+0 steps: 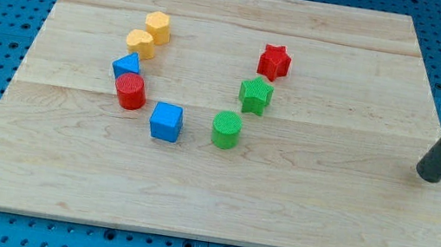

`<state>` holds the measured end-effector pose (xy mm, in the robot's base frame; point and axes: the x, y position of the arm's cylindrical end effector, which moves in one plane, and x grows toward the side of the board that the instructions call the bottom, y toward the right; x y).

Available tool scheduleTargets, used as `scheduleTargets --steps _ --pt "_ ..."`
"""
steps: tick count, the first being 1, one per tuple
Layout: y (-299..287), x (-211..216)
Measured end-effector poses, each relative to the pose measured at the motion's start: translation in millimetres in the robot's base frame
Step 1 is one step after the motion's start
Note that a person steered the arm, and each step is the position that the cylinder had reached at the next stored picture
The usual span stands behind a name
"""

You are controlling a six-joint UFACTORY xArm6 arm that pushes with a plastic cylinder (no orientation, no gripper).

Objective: Point at the green circle

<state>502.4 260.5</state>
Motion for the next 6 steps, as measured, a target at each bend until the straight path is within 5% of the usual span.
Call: scheduleTargets --steps 2,4,6 --pt "-4.6 11.1" --pt "-195.8 64.9" --pt "-240.8 32.3"
